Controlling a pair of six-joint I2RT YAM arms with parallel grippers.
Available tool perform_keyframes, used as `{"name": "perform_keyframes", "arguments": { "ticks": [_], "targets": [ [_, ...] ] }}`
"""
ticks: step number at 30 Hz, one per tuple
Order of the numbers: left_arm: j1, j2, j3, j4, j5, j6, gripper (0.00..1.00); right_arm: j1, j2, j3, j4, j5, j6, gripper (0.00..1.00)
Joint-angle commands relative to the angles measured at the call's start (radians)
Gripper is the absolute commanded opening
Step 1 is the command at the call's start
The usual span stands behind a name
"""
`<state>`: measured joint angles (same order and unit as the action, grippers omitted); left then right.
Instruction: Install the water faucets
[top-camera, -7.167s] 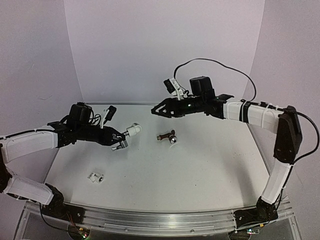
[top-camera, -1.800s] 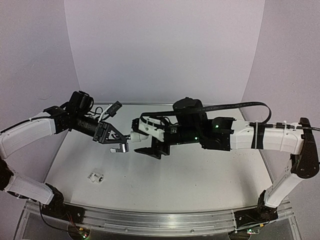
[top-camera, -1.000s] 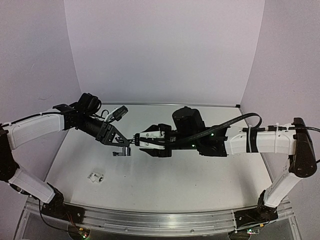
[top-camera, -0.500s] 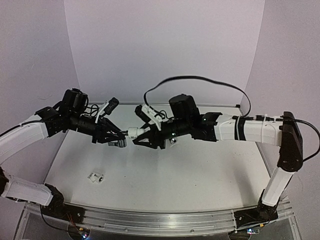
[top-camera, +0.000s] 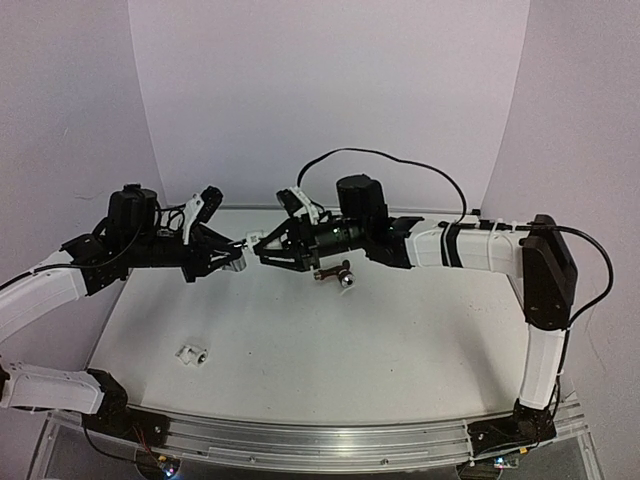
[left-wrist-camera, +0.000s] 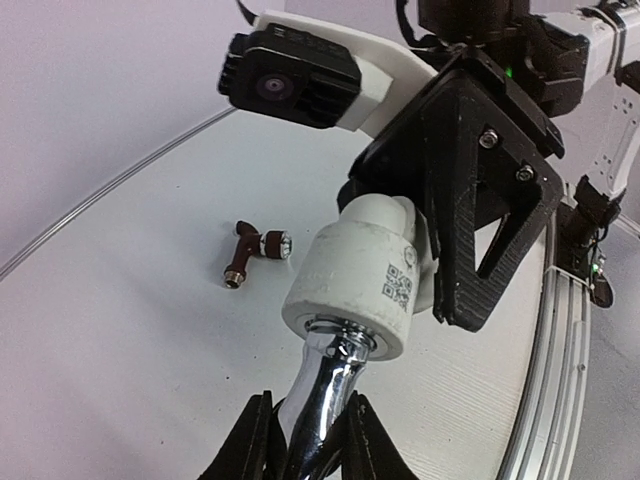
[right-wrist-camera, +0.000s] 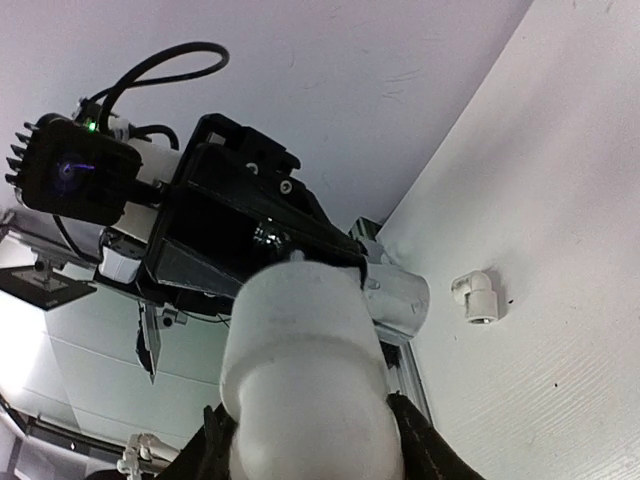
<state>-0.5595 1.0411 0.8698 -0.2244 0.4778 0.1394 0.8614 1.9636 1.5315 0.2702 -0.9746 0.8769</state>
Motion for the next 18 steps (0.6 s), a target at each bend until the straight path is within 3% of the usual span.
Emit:
{"name": "perform_keyframes", "arguments": {
  "ticks": [1, 4, 10, 18],
  "targets": [
    [0.032, -0.041, 0.004, 0.063, -0.115, -0.074, 0.00, -0.040, -0.109, -0.046, -0.017, 0.071, -0.138, 0.62],
    [0.032, -0.044, 0.018, 0.025, -0.054, -0.117, 0.00, -0.041, -0.173, -0.095, -0.083, 0.107, -0.398, 0.73],
    [0.037, 0.063, 0.144, -0.169, 0.185, -0.168, 0.00, 0.016, -0.351, -0.231, -0.181, 0.271, -1.150, 0.85],
    [0.038, 0.189, 0.215, -0.274, 0.479, -0.217, 0.00, 0.095, -0.384, -0.225, -0.237, 0.388, -1.689, 0.87]
  ]
}}
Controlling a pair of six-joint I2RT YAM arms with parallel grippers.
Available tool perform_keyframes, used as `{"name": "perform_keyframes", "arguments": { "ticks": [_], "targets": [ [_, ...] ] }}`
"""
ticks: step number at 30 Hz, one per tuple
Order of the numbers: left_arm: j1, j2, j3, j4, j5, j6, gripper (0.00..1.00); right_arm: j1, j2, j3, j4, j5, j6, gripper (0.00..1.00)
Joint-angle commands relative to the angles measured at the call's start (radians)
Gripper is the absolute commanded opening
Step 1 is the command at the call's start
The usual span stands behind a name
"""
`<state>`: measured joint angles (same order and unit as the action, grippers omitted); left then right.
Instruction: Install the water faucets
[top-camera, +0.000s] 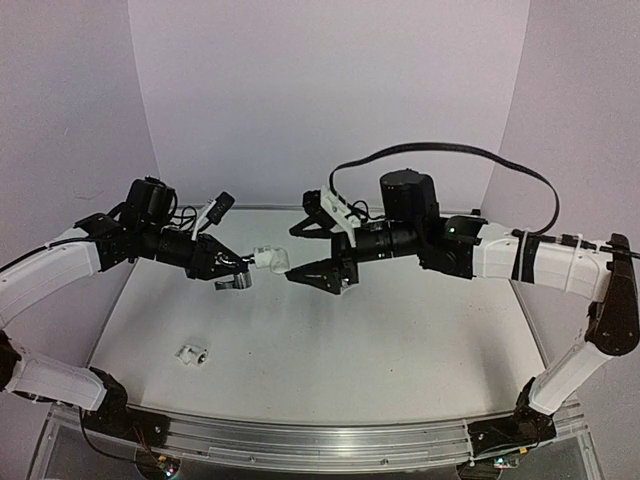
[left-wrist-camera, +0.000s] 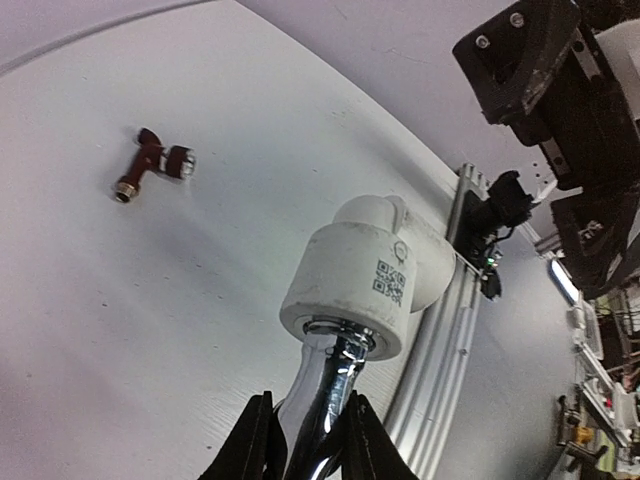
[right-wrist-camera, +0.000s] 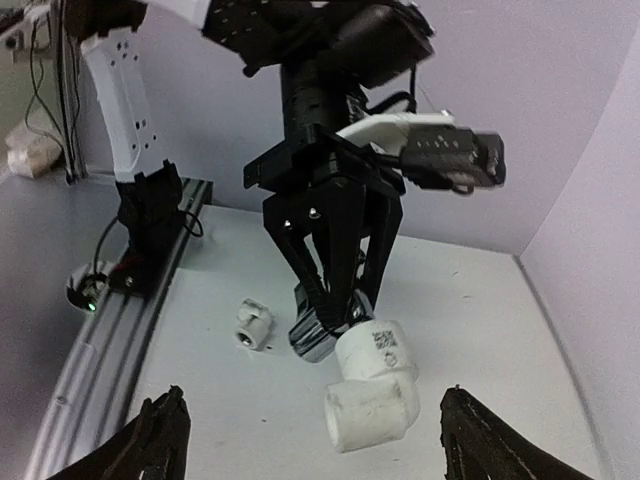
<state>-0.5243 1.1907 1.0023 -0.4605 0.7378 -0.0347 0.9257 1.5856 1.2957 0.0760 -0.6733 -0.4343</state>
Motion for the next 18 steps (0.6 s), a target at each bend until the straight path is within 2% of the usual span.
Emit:
{"name": "perform_keyframes", "arguments": {
  "ticks": [1, 7, 13, 18],
  "targets": [
    [0.003, 0.054, 0.087, -0.042, 0.251, -0.047, 0.00, 0.042, -0.003, 0.015, -0.047, 0.104, -0.424, 0.87],
    [0.004, 0.082, 0.102, -0.055, 0.373, -0.054, 0.00, 0.102, 0.006, -0.022, -0.039, 0.175, -0.663, 0.87],
    [0.004, 0.103, 0.108, -0.071, 0.404, -0.051, 0.00, 0.130, 0.014, -0.049, 0.020, 0.230, -0.726, 0.84],
    [0.004, 0.108, 0.112, -0.076, 0.410, -0.051, 0.00, 0.142, 0.028, -0.059, 0.072, 0.276, -0.731, 0.74]
  ]
}}
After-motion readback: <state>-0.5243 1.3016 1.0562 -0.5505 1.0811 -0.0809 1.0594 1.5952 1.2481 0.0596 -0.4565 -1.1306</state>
